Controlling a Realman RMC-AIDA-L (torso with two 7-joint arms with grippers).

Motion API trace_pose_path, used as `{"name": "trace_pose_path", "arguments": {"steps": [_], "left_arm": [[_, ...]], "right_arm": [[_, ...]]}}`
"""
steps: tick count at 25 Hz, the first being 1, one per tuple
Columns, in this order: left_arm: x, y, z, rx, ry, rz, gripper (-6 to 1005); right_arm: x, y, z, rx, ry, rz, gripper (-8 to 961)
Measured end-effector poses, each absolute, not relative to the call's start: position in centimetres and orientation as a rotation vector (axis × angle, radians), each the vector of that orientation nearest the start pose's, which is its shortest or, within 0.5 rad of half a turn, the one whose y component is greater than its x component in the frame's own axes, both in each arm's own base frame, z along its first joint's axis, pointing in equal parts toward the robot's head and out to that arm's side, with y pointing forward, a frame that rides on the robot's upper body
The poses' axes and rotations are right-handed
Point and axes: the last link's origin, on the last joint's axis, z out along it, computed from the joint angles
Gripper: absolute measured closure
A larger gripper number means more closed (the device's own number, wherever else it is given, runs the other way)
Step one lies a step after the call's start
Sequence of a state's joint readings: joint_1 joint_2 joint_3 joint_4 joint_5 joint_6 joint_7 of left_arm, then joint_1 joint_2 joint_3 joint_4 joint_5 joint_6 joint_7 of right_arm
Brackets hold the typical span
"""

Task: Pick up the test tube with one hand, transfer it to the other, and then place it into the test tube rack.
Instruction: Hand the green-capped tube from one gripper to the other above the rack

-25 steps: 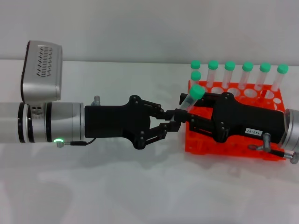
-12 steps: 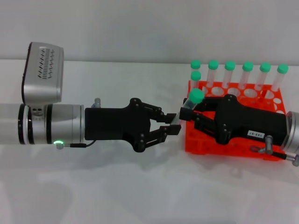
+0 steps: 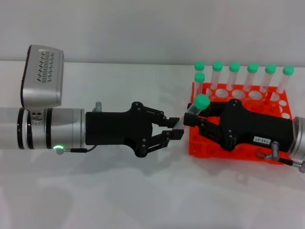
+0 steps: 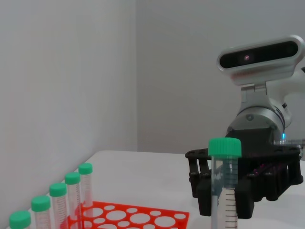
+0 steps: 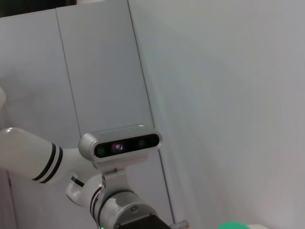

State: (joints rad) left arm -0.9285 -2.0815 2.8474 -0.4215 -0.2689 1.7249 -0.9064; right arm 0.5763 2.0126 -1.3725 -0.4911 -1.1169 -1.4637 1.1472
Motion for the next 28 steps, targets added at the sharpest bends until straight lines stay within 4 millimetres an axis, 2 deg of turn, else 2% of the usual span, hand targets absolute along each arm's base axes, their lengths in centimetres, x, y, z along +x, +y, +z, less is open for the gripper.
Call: {"name": "trace_pose_path", "arguments": {"steps": [4,9,14,17,19,20,23,28], "left_arm": [[-20.3,35.4,-2.6,-2.862,-0.131,-0.84,799],[-20.3,35.2,-2.7,-2.86,-0.145,-0.855,686],[-21.0,34.9,-2.6,-2.842,-0.173,-0.86,456],[-21.4,34.8,-2.4,-2.827,-0.186,-0.86,369],[-22.2,34.6,-2.0,-2.789,-0.213,-0.865,311],[-23.4,34.4,-1.2,-2.72,-0.251,-0.872,282],[-25.1,33.9,-0.1,-2.626,-0.301,-0.877,215],[-28.7,32.0,2.1,-2.395,-0.403,-0.917,104]], "right_arm": [[18.9,34.0,-2.7,-2.689,0.33,1.174,748],[18.9,33.9,-2.8,-2.695,0.331,1.172,747],[19.1,33.8,-2.7,-2.688,0.336,1.171,746],[19.3,33.8,-2.6,-2.678,0.343,1.173,745],[19.4,33.8,-2.5,-2.674,0.344,1.173,745],[19.4,33.8,-2.5,-2.672,0.347,1.172,745],[19.6,33.9,-2.5,-2.665,0.353,1.162,744],[20.0,34.2,-2.1,-2.635,0.354,1.149,743]]}}
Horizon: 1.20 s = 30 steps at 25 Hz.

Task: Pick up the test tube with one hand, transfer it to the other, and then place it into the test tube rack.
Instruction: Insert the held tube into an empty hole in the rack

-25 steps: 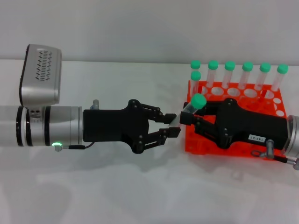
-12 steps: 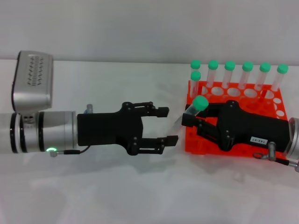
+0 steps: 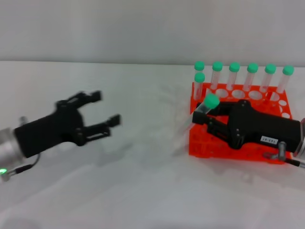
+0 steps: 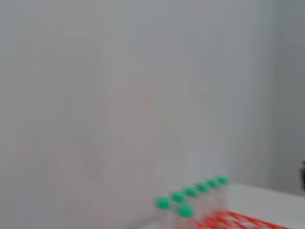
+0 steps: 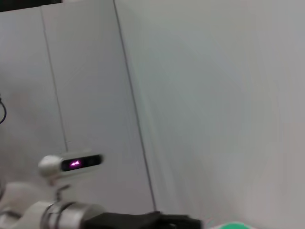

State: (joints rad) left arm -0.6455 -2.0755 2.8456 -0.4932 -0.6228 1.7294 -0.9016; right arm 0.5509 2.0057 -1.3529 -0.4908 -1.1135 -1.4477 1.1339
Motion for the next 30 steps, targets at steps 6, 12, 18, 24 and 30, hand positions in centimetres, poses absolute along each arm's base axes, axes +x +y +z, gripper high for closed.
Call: {"name": "trace_pose_path", "arguments": {"steps": [6,12,18,24,30], "left_arm": [[-32.2,28.6,3.4,-2.101,-0.444,-0.982,106],[-33.8,25.9,2.9,-1.911,-0.424,-0.985,111],[-34.4,24.8,2.1,-1.845,-0.429,-0.961,111],[-34.7,24.5,2.1,-1.847,-0.449,-0.949,111],[-35.1,24.6,2.2,-1.848,-0.462,-0.928,111]], "right_arm": [[19.7,35.6,-1.6,-2.583,0.331,1.107,742],[19.2,37.5,-1.6,-2.535,0.31,1.016,741],[19.4,39.1,-1.9,-2.486,0.318,0.904,740],[20.0,40.4,-1.3,-2.428,0.339,0.83,738],[20.8,41.2,-0.8,-2.386,0.345,0.761,737]]}}
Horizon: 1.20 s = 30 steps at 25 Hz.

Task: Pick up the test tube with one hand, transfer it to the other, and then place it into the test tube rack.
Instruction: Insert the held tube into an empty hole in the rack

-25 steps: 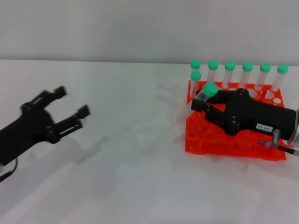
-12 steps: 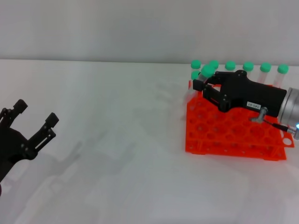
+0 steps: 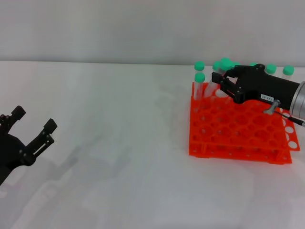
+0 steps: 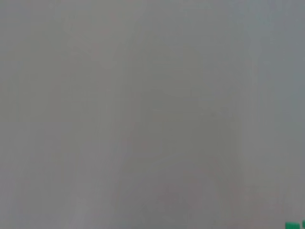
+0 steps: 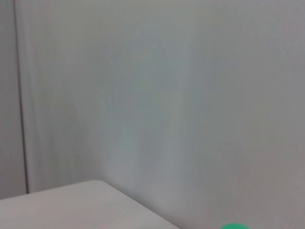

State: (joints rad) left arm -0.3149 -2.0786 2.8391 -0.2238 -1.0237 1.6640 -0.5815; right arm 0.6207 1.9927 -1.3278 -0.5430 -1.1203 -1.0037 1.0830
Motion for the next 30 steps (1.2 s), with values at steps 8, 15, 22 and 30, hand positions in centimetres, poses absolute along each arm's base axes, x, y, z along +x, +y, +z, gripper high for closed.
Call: {"name": "trace_pose_path", "arguments": {"steps": [8,15,22,30], "left_arm": [[-34.9,25.6,2.3,-1.855,-0.452,-0.919,111],[-34.8,25.9,2.3,-1.856,-0.448,-0.914,111],[-34.8,26.3,2.2,-1.862,-0.453,-0.901,111],[-35.1,26.2,2.4,-1.859,-0.455,-0.883,111]], "right_arm": [[21.2,41.6,-0.2,-2.372,0.35,0.731,736],[20.8,41.7,-1.9,-2.398,0.343,0.671,734],[20.8,42.1,-2.3,-2.395,0.346,0.627,733],[20.6,42.0,-1.8,-2.395,0.357,0.666,731]]}}
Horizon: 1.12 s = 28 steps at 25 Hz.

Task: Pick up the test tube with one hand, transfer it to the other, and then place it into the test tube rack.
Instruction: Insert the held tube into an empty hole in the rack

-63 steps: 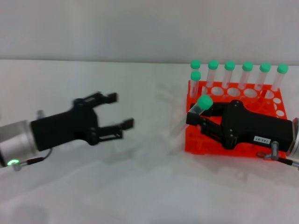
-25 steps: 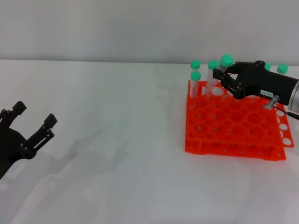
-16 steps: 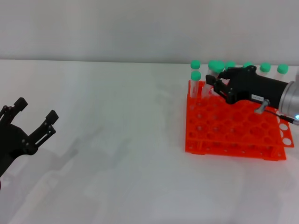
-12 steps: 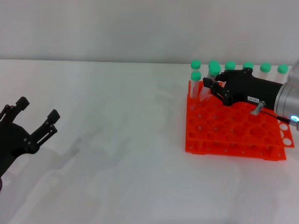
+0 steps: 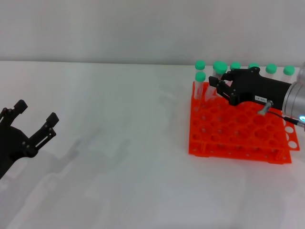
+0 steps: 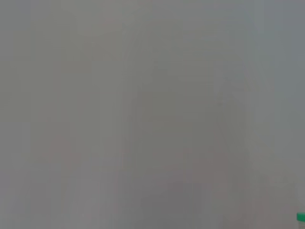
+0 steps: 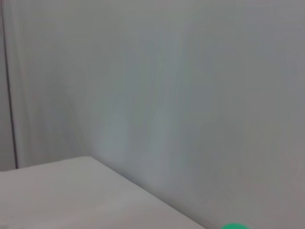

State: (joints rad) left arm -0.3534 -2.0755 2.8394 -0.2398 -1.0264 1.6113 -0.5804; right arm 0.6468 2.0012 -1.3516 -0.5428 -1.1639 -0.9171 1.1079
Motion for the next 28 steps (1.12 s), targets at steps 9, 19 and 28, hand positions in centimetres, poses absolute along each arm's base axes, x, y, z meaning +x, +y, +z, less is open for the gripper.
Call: {"name": "trace_pose_path", "arguments": {"steps": [9,19,28], "left_arm": [[-35.1,26.4,2.4,-1.858,-0.459,-0.876,111],[-35.1,26.4,2.4,-1.858,-0.457,-0.877,111],[-34.8,26.7,2.4,-1.865,-0.449,-0.882,111]], "right_arm": [[20.8,42.2,-0.9,-2.363,0.373,0.695,729],[21.2,42.3,-0.9,-2.354,0.38,0.682,727],[21.7,42.1,-1.3,-2.355,0.396,0.646,726]]}}
